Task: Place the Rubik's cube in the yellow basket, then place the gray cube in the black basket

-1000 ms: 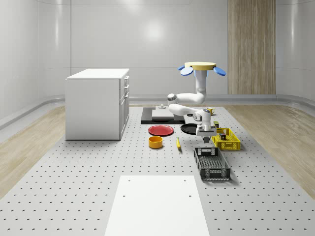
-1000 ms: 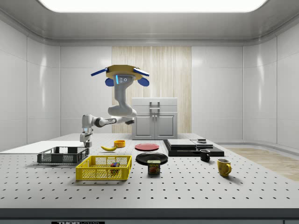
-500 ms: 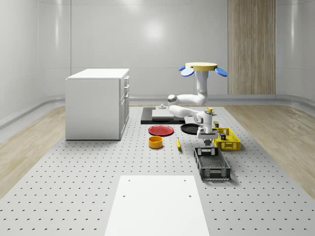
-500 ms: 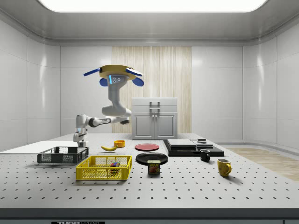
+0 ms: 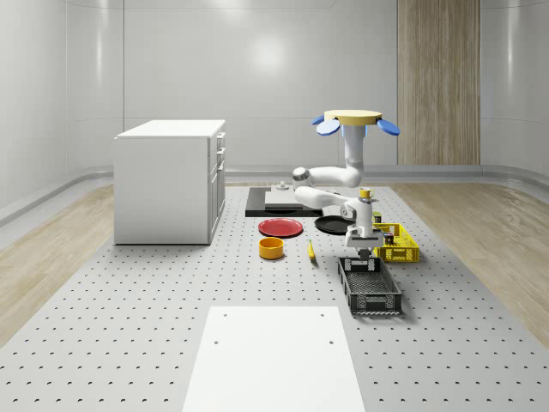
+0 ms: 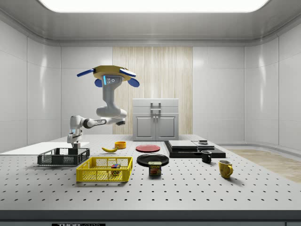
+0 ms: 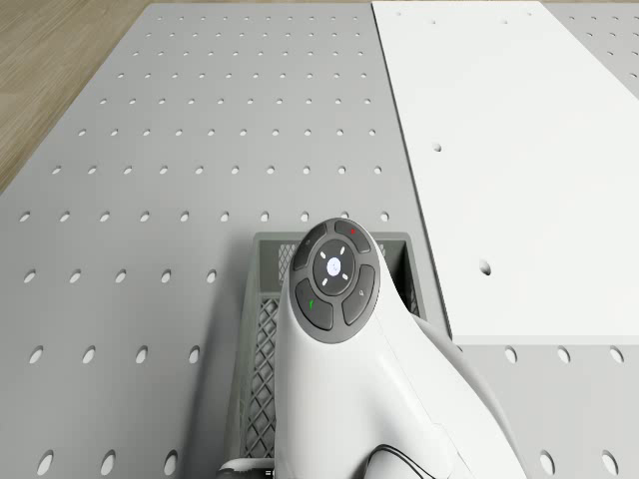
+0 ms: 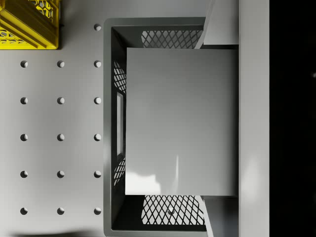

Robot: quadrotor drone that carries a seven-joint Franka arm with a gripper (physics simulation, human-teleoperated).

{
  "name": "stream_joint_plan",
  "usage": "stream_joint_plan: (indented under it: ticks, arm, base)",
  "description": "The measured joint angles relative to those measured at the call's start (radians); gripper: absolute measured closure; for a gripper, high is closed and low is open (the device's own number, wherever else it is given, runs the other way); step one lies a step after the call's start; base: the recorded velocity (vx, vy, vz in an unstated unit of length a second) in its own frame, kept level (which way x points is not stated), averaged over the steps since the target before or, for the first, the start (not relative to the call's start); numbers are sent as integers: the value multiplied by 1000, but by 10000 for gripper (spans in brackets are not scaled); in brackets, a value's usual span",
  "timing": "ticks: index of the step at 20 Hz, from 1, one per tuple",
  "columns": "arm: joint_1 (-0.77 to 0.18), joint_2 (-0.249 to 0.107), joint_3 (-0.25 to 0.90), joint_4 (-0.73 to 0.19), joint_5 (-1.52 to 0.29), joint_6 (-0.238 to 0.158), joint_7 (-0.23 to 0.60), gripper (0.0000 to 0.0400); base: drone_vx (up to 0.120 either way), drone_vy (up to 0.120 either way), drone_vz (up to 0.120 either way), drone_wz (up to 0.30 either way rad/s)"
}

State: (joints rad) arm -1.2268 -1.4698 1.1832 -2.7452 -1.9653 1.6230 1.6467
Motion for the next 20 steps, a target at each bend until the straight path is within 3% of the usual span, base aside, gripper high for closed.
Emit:
stream_joint_plan:
  ticks: [5,11,20]
  arm:
    - [-1,-2,0,0,1,2,1,149]
    - [-2,-4,-1,1,1,4,1,149]
    - [-21,0,-85,39,-76,47,0,149]
  base:
    - [112,0,-16,0]
    - [0,0,-113,0]
    - [0,0,0,0]
